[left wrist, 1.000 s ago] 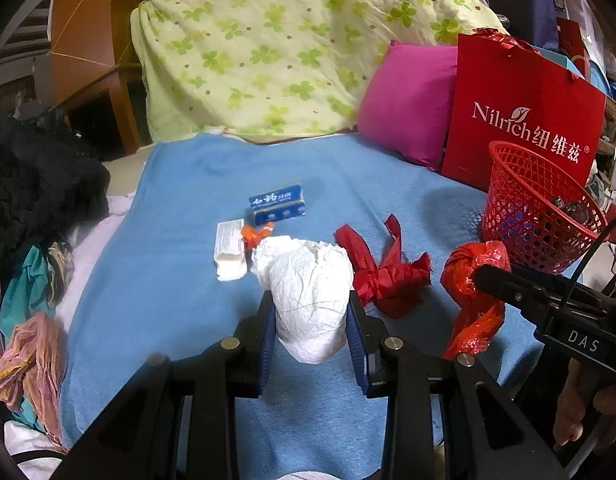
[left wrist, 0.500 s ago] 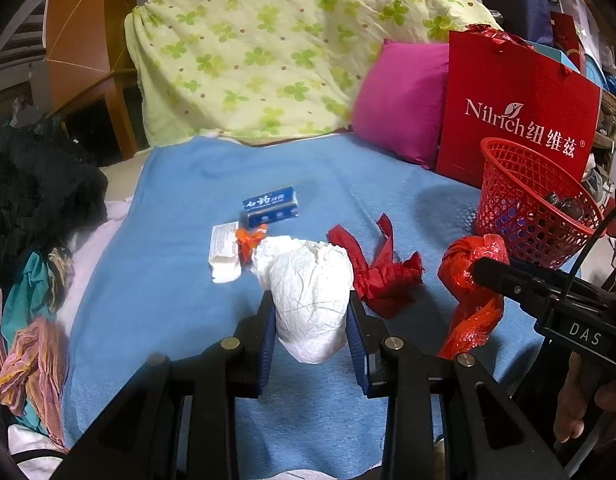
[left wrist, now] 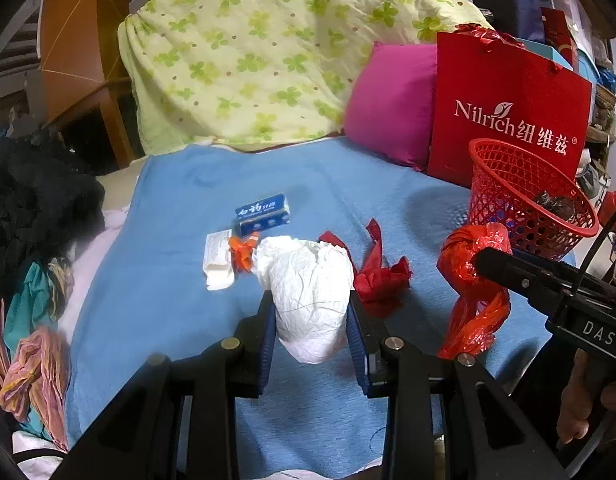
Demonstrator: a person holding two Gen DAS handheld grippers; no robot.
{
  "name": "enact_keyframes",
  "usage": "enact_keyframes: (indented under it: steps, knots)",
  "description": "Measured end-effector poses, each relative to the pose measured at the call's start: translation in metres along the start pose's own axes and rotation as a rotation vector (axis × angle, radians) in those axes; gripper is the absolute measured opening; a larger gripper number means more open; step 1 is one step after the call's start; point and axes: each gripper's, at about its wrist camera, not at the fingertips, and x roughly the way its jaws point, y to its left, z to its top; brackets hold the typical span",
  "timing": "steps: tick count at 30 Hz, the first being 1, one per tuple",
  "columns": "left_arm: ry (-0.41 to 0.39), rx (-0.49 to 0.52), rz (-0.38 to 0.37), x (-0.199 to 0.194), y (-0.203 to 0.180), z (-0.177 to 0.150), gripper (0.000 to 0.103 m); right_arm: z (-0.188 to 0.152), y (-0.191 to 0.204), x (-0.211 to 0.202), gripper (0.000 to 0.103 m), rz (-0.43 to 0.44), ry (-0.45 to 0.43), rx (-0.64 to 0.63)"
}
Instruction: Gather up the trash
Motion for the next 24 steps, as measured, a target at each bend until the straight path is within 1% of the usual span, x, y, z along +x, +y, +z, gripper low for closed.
enact_keyframes:
  steps: [14,24]
  knots:
    - [-0.018,0.039,-0.015,-0.01,-0.016,0.008,0.036,0.006,-0.004,-0.018,0.059,0.008,-0.045,-0.013]
    - [-0.03,0.073,-0.024,-0.016,-0.028,0.016,0.036,0.01,-0.018,-0.029,0.059,0.008,-0.08,0.018]
